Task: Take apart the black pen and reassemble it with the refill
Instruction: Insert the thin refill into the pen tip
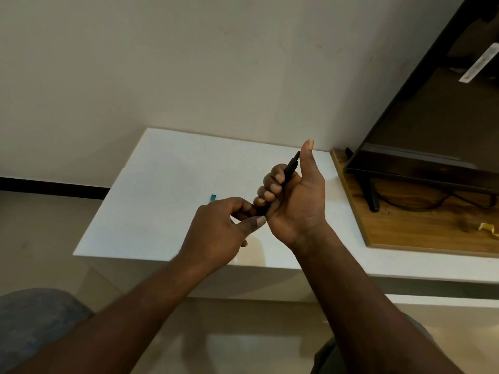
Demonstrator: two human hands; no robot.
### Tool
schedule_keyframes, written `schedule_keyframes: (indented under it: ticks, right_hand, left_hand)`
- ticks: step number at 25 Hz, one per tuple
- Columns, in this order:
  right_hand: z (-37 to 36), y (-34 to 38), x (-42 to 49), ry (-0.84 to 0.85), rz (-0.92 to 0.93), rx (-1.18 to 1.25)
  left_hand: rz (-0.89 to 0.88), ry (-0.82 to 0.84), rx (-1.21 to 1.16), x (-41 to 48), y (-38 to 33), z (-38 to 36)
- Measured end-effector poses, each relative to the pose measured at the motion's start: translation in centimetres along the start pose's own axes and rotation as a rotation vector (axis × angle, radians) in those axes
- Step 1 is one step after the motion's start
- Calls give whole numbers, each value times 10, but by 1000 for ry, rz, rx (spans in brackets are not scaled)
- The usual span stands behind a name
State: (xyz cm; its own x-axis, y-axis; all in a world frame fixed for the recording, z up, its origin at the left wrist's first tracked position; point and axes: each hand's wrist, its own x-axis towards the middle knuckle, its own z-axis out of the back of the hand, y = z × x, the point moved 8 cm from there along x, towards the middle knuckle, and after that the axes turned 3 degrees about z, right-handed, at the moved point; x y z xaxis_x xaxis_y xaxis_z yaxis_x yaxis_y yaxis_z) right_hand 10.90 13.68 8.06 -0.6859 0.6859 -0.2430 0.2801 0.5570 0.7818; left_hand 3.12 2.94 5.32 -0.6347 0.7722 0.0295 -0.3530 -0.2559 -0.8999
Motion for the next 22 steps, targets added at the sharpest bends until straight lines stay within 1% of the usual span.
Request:
schedule_keyframes:
  ticks: [2,5,8,16,22]
  right_hand:
    - [1,-3,0,-9,-14,25]
    - [3,-2,2,6,-25,126]
    - [2,0,3,37,-25,204]
    - [2,-3,8,45,-37,266]
    - [7,2,10,31,-12,281]
  left_hand:
    - [31,27,-30,1,3,-2]
    - [86,126,-110,3,9,-7]
    - [83,207,-123,1,8,-13]
    - [57,198,-111,4,2,-8]
    - [59,210,-123,8,1,-3]
